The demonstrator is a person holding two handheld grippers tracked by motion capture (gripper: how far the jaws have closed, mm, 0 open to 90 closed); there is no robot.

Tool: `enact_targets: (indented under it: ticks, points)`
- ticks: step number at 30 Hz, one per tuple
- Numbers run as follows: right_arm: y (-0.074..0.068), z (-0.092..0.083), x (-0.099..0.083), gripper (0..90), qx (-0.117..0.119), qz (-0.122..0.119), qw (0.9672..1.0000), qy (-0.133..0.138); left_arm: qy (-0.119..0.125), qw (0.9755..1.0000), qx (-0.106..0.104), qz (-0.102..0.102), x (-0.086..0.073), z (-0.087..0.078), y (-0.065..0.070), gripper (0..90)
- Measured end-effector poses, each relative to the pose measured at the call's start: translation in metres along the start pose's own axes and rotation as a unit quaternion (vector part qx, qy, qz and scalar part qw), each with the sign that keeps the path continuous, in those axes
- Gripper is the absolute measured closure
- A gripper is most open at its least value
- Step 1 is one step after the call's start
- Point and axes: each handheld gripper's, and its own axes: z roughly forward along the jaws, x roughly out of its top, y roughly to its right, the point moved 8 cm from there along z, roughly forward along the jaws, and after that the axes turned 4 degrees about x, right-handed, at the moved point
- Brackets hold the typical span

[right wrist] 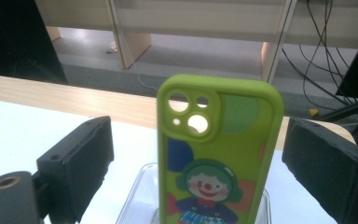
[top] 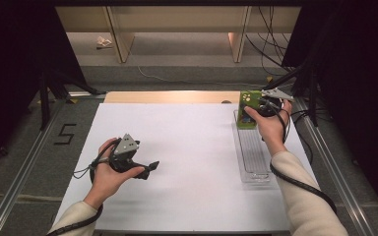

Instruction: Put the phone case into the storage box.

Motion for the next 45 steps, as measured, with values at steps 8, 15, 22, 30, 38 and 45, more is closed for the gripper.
enact_targets:
  ticks: [8, 15, 22, 30, 38, 45]
  points:
    - [-0.006, -0.012, 0.001, 11.9, 0.007, -0.012, 0.9999, 0.006, 0.000, 1.0000, 0.000, 0.000, 0.000, 0.000, 0.000, 0.7]
    - [-0.010, -0.023, 0.002, 12.4, 0.018, -0.012, 0.9997, 0.013, 0.000, 1.0000, 0.000, -0.001, 0.000, 0.000, 0.001, 0.7]
    - [-0.016, -0.034, 0.001, 13.0, 0.028, -0.021, 0.9993, 0.015, 0.001, 1.0000, 0.000, 0.000, 0.001, 0.000, 0.001, 0.7]
    - [-0.023, -0.046, -0.005, 13.5, 0.042, -0.029, 0.9986, 0.012, 0.001, 1.0000, -0.001, -0.001, 0.001, -0.001, 0.001, 0.7]
    - [-0.033, -0.057, -0.012, 13.7, 0.065, -0.041, 0.9970, 0.010, 0.002, 1.0000, -0.002, -0.002, 0.001, -0.001, 0.001, 0.7]
    - [-0.039, -0.068, -0.014, 14.2, 0.082, -0.050, 0.9953, 0.014, 0.002, 1.0000, -0.003, -0.001, 0.001, -0.001, 0.002, 0.7]
